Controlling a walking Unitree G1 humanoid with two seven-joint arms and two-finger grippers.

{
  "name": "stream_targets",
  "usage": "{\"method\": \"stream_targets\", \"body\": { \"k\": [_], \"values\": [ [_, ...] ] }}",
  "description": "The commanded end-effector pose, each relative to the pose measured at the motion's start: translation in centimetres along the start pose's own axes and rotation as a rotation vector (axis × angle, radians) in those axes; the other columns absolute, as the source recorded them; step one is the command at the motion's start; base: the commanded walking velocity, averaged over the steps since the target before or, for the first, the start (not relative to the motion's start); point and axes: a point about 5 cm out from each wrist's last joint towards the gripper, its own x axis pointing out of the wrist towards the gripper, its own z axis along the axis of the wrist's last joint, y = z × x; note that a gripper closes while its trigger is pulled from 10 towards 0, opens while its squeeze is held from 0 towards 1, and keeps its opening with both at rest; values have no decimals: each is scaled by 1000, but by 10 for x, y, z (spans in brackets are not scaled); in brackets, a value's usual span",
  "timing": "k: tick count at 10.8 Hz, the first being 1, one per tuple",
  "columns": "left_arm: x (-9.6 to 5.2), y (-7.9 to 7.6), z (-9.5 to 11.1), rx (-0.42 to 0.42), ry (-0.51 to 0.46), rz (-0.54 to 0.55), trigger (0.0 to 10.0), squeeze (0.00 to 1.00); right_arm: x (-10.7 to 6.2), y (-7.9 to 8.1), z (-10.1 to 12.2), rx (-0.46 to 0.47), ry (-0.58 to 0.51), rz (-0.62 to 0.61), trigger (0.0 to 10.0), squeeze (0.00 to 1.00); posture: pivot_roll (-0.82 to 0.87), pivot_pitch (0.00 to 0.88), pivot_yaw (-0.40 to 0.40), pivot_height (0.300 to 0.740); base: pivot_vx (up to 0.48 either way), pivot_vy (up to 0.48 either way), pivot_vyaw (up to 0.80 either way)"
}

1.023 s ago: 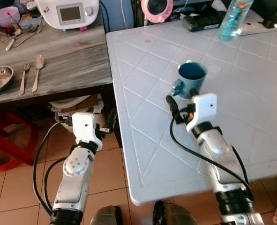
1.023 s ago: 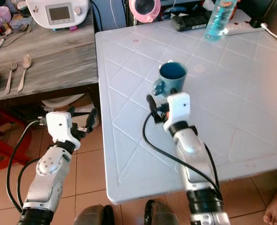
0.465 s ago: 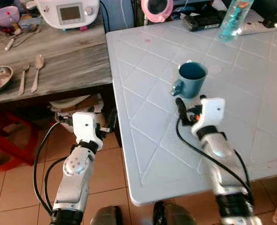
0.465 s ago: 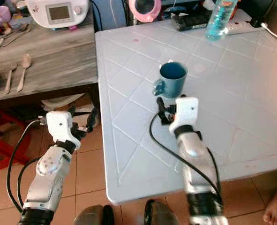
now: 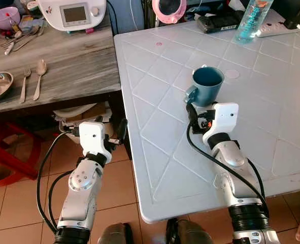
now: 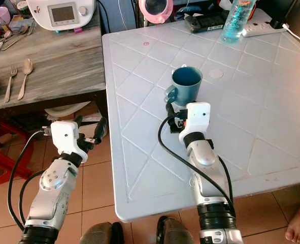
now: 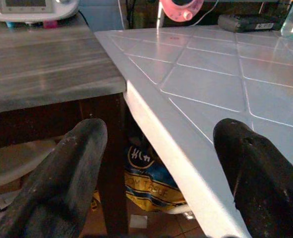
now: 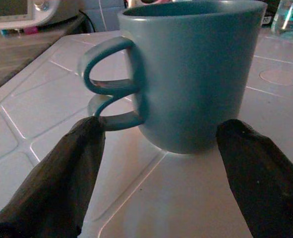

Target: Setting the table

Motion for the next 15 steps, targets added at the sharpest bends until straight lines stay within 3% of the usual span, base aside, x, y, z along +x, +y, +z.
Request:
{"method": "stream_targets", "body": {
  "k": [1, 8, 10, 13, 15],
  "values": [
    [-2, 3, 2, 5, -2, 4, 10000, 0, 0, 0, -1, 8, 8, -1, 10000, 0, -48, 155, 68, 740, 0, 0, 0],
    [-2, 3, 2, 5, -1, 4, 10000, 0, 0, 0, -1, 11, 12, -5, 10000, 0, -48, 155, 68, 740, 0, 0, 0],
    [-8, 5, 3, 12, 9, 3, 10000, 0, -42, -14, -19, 26, 61, -128, 10000, 0, -44, 181, 74, 740, 0, 0, 0],
    [-6, 4, 3, 8, 7, -4, 10000, 0, -52, -6, -26, 41, 87, -114, 10000, 0, -46, 178, 74, 740, 0, 0, 0],
    [-7, 3, 3, 8, 11, -4, 10000, 0, -41, -8, -16, 19, 45, -111, 10000, 0, -44, 177, 79, 740, 0, 0, 0]
  ]
}}
